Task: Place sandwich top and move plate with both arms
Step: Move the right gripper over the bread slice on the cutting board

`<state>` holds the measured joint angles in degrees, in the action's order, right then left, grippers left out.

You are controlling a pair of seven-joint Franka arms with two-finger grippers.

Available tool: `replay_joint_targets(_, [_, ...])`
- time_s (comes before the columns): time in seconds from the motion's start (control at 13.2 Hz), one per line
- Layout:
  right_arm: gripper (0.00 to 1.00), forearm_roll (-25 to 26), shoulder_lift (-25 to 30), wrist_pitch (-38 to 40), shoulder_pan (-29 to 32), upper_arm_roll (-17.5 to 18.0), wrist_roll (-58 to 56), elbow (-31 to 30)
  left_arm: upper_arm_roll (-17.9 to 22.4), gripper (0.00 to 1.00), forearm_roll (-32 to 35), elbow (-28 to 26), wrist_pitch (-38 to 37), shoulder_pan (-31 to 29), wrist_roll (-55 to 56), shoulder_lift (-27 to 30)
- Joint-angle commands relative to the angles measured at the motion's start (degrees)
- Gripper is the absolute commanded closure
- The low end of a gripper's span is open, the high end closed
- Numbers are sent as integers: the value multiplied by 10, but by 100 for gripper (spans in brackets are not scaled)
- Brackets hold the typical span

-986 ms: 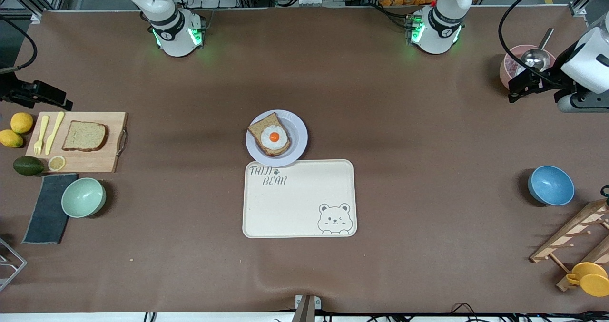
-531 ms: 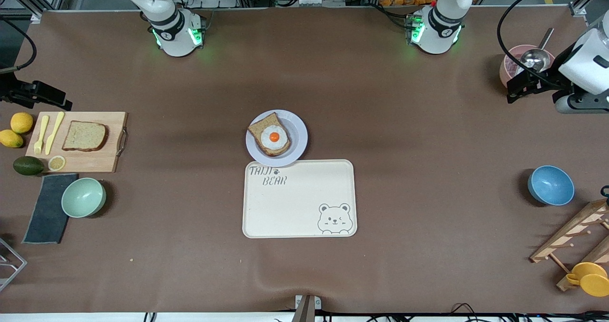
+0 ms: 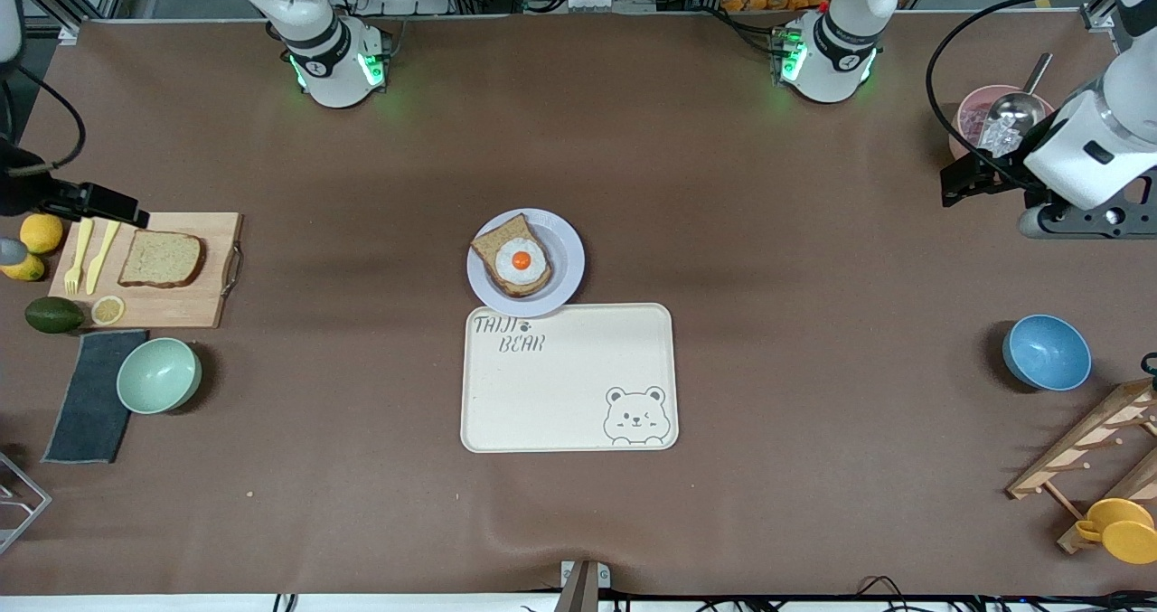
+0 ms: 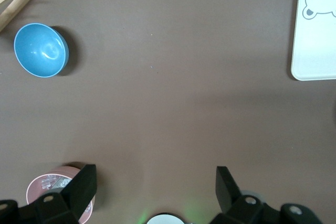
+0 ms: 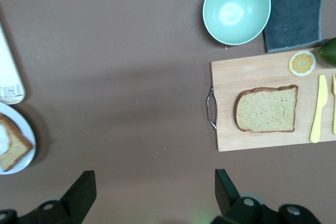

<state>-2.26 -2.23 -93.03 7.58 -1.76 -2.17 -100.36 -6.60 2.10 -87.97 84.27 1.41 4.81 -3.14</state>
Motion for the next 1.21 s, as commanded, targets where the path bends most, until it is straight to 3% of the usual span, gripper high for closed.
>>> replay_joint_targets(0.0, [0,17,-17,-58,44,4,-41,-62,-3,0,-13,-34,26,-4,4,15])
replay_joint_targets(0.53, [0,34,-200,-231,207,4,-256,-60,-17,0,-22,-78,76,-4,5,22])
replay_joint_targets(0.91, [0,36,-239,-288,271,4,-350,-60,-18,0,-23,-86,85,-4,5,23])
replay_joint_targets(1.14, [0,36,-247,-293,286,4,-347,-61,-24,0,-23,-113,111,-6,5,24])
